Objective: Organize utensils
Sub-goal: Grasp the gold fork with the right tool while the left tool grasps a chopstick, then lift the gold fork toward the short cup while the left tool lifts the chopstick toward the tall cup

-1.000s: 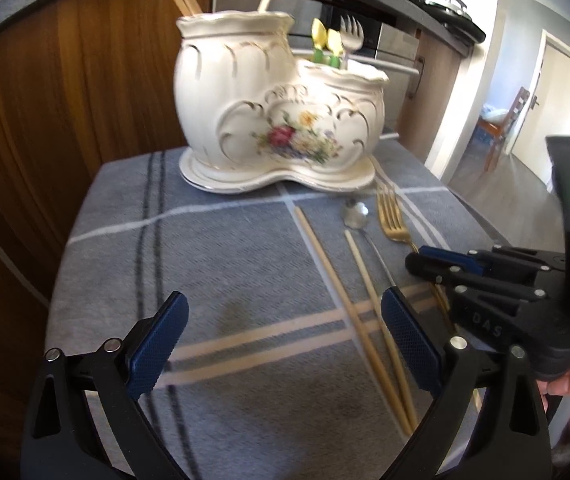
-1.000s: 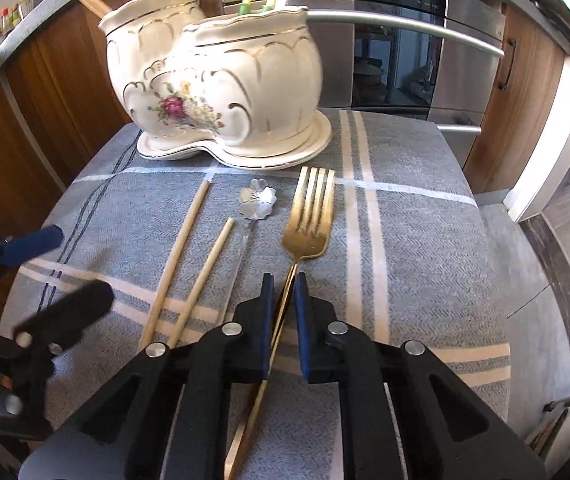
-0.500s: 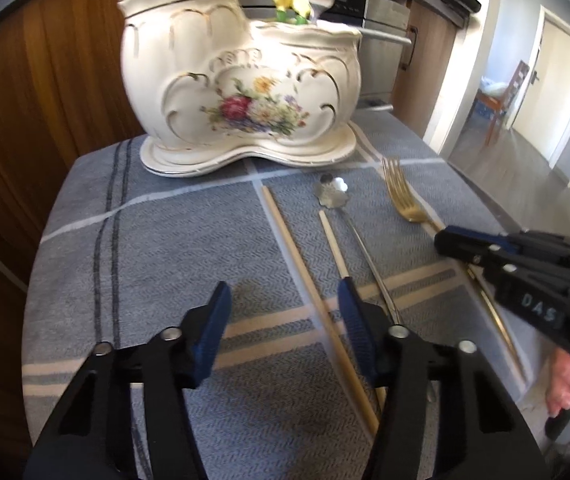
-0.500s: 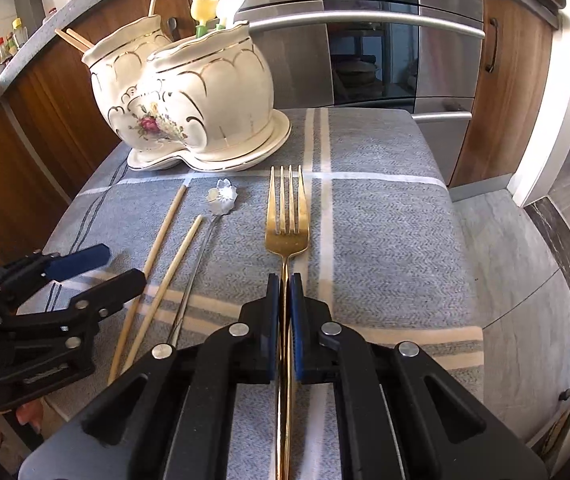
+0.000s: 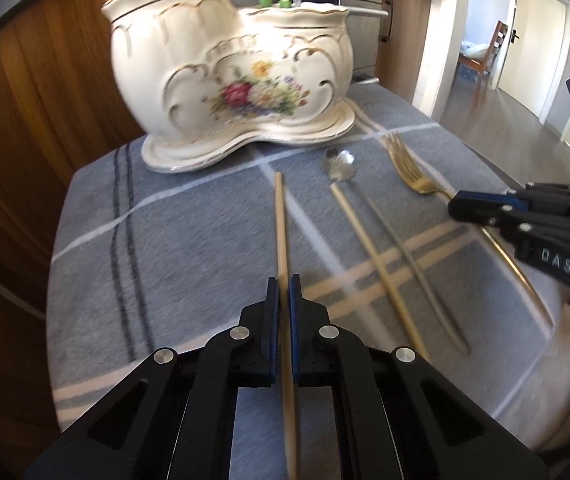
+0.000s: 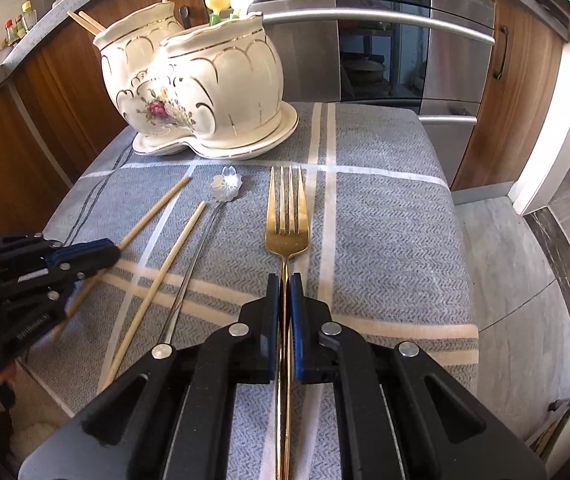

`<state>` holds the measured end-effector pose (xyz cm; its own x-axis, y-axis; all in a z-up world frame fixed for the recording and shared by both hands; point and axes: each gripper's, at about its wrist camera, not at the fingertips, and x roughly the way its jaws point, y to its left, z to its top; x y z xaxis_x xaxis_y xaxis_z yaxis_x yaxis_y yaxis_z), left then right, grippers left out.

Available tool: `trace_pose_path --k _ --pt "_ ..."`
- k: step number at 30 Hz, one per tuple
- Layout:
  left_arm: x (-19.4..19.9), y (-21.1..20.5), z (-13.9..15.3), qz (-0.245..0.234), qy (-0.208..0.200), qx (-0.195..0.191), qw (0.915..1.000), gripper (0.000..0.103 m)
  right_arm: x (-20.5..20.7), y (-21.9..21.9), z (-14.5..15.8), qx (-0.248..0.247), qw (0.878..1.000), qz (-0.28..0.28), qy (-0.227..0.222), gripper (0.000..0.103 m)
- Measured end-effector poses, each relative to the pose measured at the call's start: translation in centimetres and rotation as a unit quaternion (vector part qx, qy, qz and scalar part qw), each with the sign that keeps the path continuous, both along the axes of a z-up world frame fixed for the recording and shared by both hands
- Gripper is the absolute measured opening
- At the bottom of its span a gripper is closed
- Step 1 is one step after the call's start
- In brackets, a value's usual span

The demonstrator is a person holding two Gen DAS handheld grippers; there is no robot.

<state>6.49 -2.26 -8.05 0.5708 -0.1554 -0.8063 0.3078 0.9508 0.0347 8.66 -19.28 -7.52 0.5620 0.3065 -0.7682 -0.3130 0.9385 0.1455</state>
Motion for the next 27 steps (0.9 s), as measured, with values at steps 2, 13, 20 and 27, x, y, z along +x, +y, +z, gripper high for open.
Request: trace_pose_path --k 2,13,20,27 --pt "-0.1 0.6 0.1 0.002 0.008 -0.003 1.0000 0.006 0.1 0.0 0.0 0.000 1.000 0.001 0.003 0.006" --pt "0.4 -0.1 -0.1 0.008 0.000 -0.011 0.9999 0.015 0.5 0.4 0.2 -0.022 1.000 -0.002 0.002 0.011" --pt "0.8 0.4 -0.2 0.004 -0.009 -0.024 0.9997 0.014 0.4 1.1 0.0 -0.041 0.999 0.011 -0.005 0.005" --pt "0.6 1.5 0.1 0.000 -0.013 -0.043 0.9990 0.006 -0.1 0.8 0.6 -0.025 0.999 0.012 -0.019 0.005"
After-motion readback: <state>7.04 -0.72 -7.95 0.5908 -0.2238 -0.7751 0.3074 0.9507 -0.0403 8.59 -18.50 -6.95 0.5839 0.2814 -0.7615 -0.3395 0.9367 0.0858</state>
